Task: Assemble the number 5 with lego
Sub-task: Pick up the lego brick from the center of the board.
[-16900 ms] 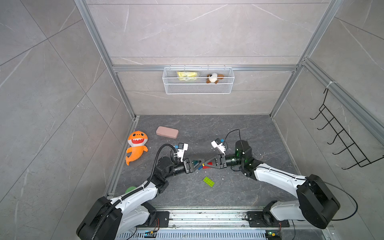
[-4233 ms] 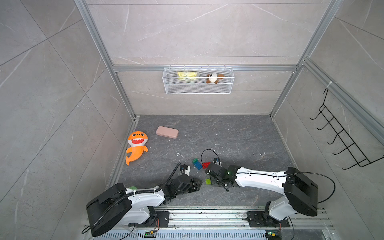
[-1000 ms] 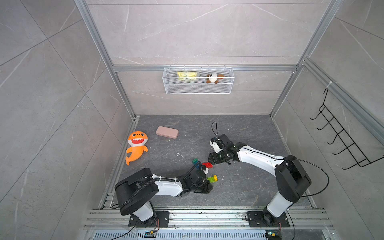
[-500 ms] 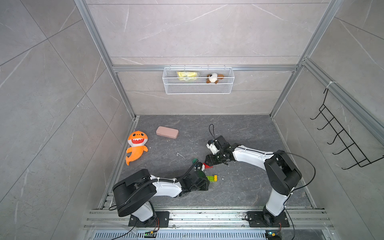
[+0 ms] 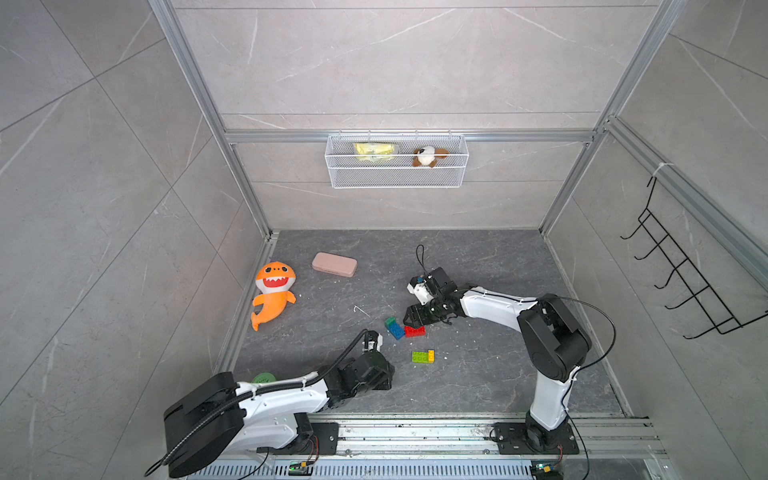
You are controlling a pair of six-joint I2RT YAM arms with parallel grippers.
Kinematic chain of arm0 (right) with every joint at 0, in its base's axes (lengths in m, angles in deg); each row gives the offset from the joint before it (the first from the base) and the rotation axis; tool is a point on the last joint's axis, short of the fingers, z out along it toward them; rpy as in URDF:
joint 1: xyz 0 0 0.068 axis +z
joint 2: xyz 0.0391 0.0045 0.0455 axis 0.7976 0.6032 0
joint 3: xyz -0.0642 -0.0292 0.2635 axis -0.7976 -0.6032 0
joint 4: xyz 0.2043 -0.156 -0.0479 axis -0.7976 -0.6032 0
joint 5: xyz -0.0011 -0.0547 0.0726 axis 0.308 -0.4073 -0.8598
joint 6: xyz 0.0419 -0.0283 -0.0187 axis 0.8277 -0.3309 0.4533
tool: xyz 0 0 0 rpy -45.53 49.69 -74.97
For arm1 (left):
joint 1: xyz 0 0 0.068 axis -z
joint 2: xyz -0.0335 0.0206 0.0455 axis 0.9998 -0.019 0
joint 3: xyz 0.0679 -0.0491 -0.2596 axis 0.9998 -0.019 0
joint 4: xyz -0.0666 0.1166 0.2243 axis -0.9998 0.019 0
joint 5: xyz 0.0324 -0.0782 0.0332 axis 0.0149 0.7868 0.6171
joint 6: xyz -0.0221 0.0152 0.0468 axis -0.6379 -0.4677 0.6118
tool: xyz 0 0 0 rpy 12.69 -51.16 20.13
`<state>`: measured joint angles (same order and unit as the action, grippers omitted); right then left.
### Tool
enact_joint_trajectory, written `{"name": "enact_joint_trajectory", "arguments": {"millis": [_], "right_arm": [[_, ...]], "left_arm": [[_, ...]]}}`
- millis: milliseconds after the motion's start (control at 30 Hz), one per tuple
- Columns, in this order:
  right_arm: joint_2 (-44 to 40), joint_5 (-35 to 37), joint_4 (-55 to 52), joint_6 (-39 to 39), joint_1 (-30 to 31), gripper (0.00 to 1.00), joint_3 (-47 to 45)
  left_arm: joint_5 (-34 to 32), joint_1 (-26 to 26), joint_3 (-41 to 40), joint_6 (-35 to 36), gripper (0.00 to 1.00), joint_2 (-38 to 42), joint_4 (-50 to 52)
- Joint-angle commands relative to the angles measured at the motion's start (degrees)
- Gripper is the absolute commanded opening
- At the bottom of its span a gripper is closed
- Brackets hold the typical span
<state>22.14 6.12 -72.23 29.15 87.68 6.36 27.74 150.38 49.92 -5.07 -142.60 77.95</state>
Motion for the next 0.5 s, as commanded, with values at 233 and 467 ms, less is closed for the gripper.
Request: {"name": "enact_joint_trajectory", "arguments": {"millis": [233,467], "right_arm": [[-3.9,-2.2,1.3,1.4,0.3,0.68,-6.3],[-7.5,2.3,0.1,1.6,3.3,0.67,-10.7]], "left_arm": [[-5.3,-0.3,-4.0,-2.7,0.35,9.0,7.0],[-5.4,-0.4,-4.0,-2.2,0.37,8.6,6.6]]}}
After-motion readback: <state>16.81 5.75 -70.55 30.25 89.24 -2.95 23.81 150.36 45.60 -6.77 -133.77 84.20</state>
